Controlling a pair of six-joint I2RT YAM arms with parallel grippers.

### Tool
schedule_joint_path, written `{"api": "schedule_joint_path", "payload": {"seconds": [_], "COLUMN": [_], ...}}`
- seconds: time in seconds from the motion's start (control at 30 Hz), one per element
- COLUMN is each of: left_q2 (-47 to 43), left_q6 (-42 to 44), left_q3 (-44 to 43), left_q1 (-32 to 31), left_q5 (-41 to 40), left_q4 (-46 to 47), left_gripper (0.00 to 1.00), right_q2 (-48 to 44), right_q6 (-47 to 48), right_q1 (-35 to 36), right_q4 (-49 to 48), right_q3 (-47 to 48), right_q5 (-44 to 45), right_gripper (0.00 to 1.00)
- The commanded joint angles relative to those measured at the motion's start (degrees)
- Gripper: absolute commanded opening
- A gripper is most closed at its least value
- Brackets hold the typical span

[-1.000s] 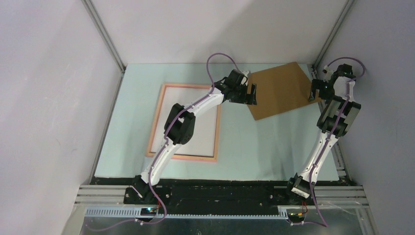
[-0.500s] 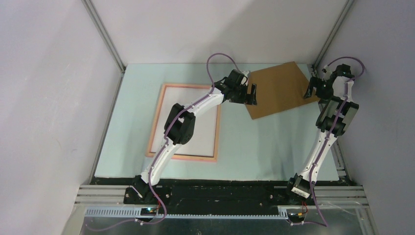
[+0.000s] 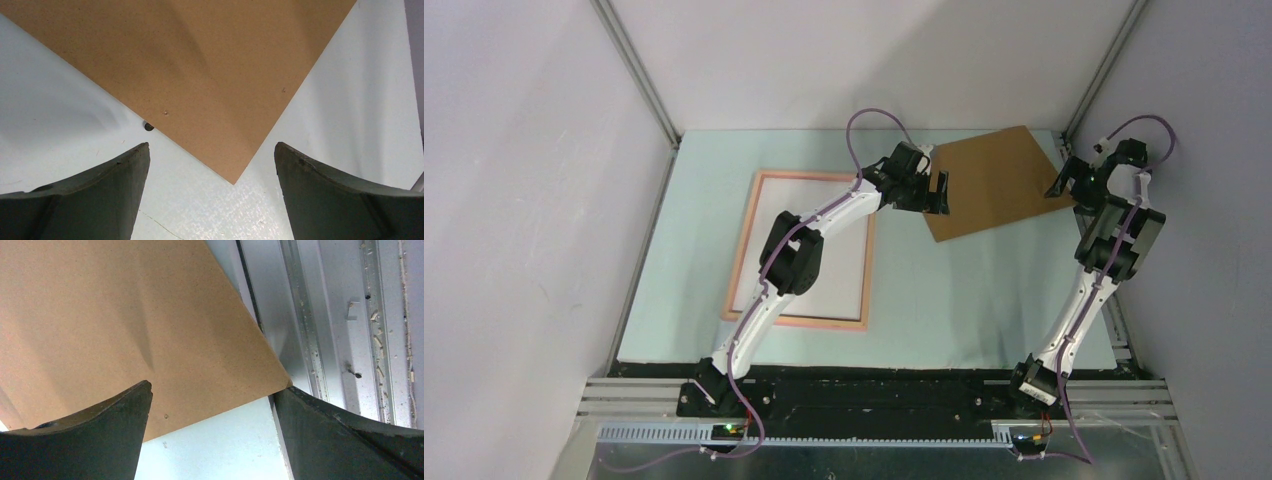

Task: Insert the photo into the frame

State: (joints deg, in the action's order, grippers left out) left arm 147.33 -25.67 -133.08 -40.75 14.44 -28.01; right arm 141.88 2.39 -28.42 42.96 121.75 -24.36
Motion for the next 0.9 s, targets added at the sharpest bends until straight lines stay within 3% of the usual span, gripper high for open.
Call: {"api": "schedule_joint_path", "payload": {"seconds": [0.0,0.43,0.87], "left_q2": [-0.7,-0.5,1.2], "left_q6": [-0.6,-0.7,-3.0], "left_q3": [-1.3,-1.4,-2.4], "left_q1": [-0.3,-0.3,-0.4], "left_q5": [1.3,1.1,-0.8], "left_q4": [0.5,0.5,0.5], "left_gripper": [0.98,0.98,0.98], "right_q2": [-5.1,-7.4,-14.9], "right_q6": [-4.1,4.9,7.7], "right_q1": [1.1,3.5,3.0], "right_q4": [-7.1,-6.3,-9.5], "right_q3": [-4.8,-4.4,-10.7], "right_q5": [-5.0,8.5,11.3], "right_gripper": [0.94,0.99,1.00]}}
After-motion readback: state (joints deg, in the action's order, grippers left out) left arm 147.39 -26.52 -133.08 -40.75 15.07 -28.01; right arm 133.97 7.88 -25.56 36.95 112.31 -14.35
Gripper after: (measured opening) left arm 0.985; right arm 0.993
